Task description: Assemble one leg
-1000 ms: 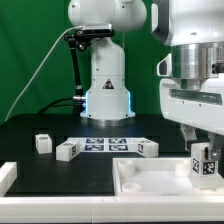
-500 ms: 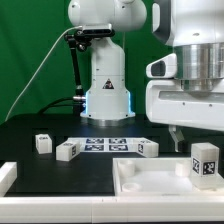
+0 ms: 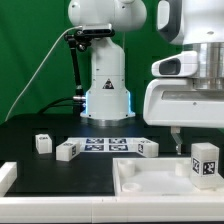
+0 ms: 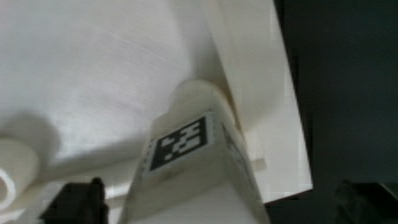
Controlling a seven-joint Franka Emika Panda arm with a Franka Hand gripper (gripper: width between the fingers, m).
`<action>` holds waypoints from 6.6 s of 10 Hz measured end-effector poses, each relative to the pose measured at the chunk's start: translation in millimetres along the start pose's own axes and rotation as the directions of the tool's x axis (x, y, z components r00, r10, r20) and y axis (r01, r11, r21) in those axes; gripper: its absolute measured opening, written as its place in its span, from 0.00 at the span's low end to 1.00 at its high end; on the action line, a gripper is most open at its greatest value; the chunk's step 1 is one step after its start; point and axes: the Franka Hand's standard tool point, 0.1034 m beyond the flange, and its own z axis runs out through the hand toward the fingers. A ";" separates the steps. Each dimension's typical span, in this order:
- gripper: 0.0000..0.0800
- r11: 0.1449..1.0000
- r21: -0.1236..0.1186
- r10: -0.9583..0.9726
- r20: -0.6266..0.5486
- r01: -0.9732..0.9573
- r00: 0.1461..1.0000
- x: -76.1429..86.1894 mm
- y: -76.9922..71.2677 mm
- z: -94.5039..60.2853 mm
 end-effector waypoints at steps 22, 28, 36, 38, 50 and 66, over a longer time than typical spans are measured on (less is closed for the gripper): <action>0.36 0.177 0.002 0.981 0.078 -0.984 0.177 -2.9 3.7 4.6; 0.81 0.598 0.039 0.798 0.064 -0.800 0.599 -2.2 2.5 4.4; 0.81 0.996 -0.006 0.084 0.003 -0.084 0.996 2.0 4.7 4.2; 0.81 0.998 -0.006 0.056 0.003 -0.056 0.998 1.8 5.3 4.5; 0.36 0.667 0.041 0.744 0.015 -0.744 0.668 1.2 7.6 6.7; 0.81 0.690 0.048 0.722 0.026 -0.722 0.692 -3.0 -2.3 6.1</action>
Offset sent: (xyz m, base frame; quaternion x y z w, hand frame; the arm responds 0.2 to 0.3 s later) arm 0.0000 0.0000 0.0000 0.0000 0.0000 0.0000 1.0000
